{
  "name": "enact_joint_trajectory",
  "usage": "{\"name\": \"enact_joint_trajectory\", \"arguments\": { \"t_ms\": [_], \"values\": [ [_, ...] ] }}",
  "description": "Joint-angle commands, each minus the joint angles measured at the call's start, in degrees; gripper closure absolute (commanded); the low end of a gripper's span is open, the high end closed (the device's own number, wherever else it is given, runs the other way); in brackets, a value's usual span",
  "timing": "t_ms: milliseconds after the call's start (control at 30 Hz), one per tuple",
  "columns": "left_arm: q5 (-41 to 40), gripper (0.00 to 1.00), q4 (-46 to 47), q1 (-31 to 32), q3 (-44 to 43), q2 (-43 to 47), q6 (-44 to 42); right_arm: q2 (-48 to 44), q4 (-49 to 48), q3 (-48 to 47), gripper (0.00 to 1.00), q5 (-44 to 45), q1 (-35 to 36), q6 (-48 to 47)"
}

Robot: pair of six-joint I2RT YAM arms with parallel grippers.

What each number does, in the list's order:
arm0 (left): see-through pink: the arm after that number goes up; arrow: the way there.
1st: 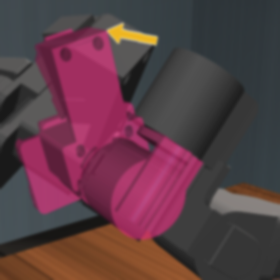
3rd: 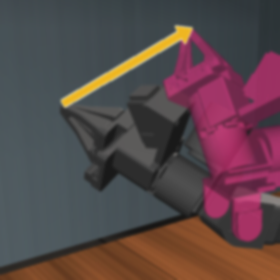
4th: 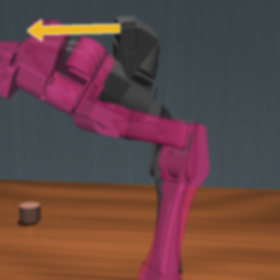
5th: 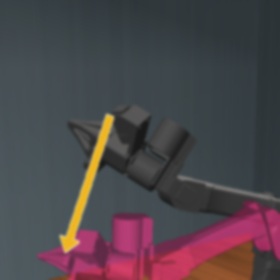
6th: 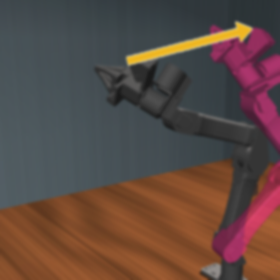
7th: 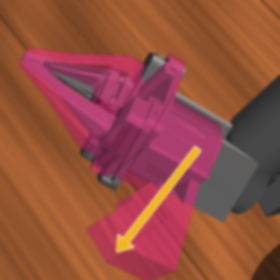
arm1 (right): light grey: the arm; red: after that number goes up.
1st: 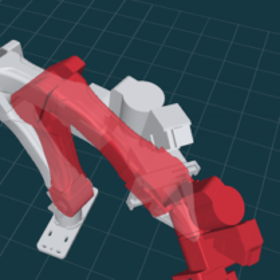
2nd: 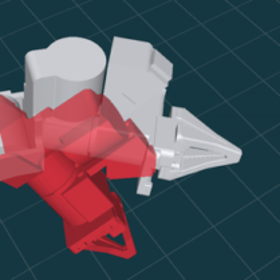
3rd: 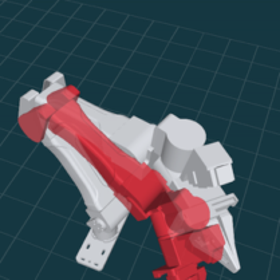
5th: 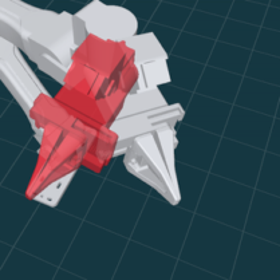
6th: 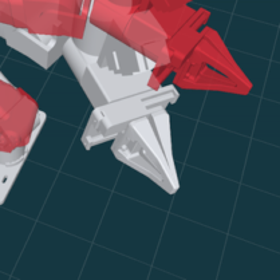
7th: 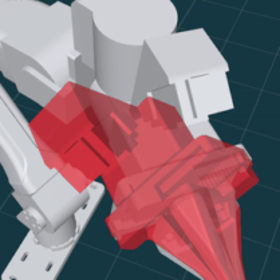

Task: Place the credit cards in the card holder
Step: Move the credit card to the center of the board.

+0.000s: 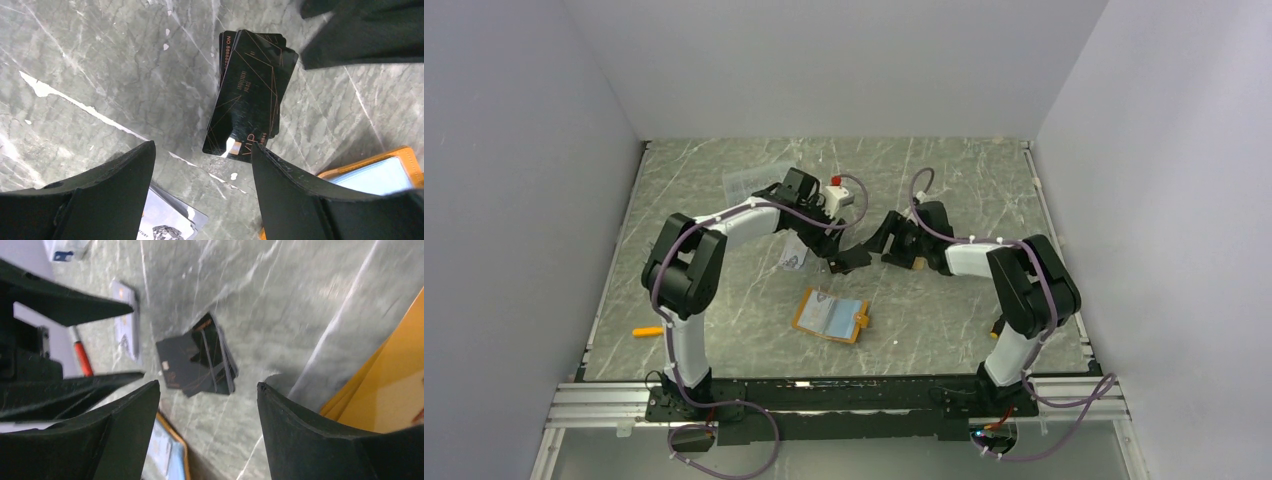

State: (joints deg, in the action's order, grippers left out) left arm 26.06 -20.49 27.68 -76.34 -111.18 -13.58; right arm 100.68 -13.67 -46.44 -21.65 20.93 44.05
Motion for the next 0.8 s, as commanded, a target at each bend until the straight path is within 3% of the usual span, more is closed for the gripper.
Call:
{"name": "enact_joint_trajectory", "arguments": {
  "t_ms": [0,300,767],
  "values": [
    [-4.5,0.25,0.0,-0.1,-2.9,-1.0,-2.1,-1.6,-4.7,7.8,0.27,-3.1,1.5,8.4],
    [-9.5,0.27,1.8,0.6,-5.3,-3.9,2.1,-1.7,-13.4,13.7,0.27,-0.6,6.6,20.2],
    [-10.3,0.27,2.1,2.1,-2.3,-5.3,2.4,1.1,-17.5,15.9,0.25,10.5,8.9,32.0]
  ]
}}
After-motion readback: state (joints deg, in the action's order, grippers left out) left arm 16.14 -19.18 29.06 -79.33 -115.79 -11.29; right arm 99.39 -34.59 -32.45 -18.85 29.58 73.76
